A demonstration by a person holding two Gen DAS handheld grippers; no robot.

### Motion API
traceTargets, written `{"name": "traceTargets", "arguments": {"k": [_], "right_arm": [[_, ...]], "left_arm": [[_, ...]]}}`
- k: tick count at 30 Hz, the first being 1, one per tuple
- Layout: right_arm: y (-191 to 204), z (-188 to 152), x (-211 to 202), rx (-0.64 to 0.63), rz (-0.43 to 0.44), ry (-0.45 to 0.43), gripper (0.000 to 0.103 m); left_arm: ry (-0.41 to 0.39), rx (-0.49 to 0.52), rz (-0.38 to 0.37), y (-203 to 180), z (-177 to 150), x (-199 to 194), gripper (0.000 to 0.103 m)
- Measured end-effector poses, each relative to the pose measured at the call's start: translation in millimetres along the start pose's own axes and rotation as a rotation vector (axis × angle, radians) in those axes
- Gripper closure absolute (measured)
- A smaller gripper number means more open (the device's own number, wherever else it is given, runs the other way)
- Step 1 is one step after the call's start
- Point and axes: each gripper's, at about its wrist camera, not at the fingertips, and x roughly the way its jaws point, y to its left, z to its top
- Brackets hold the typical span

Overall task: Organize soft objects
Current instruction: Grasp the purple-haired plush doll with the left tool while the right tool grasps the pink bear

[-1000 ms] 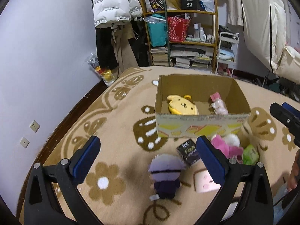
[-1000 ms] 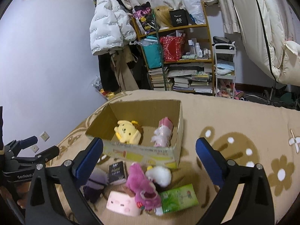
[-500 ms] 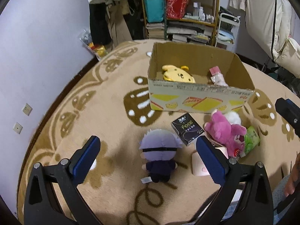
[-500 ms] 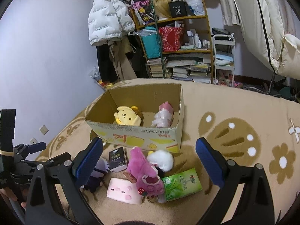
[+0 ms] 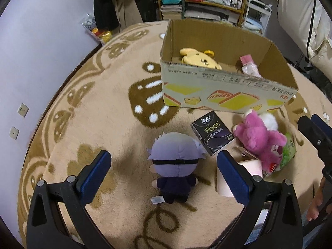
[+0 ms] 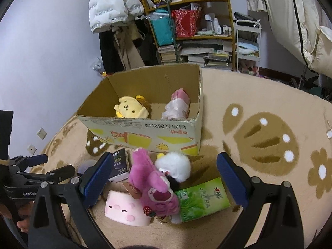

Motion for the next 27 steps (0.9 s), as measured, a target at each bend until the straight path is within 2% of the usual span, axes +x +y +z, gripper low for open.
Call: {"name": "traceTargets", "arguments": {"k": [16,27], "right_arm": [[5.1,-8.8,38.6,-0.033,0.007,0.107,0.000],[6.7,-18.6,57.8,-0.051,0.014,0.205,0.000]], "left_arm": [[0.136,0.017,-0.004,-7.0,1.2,49.2,0.002],[0.190,0.028,0.017,-9.6,-1.3,74.6,0.002]]}}
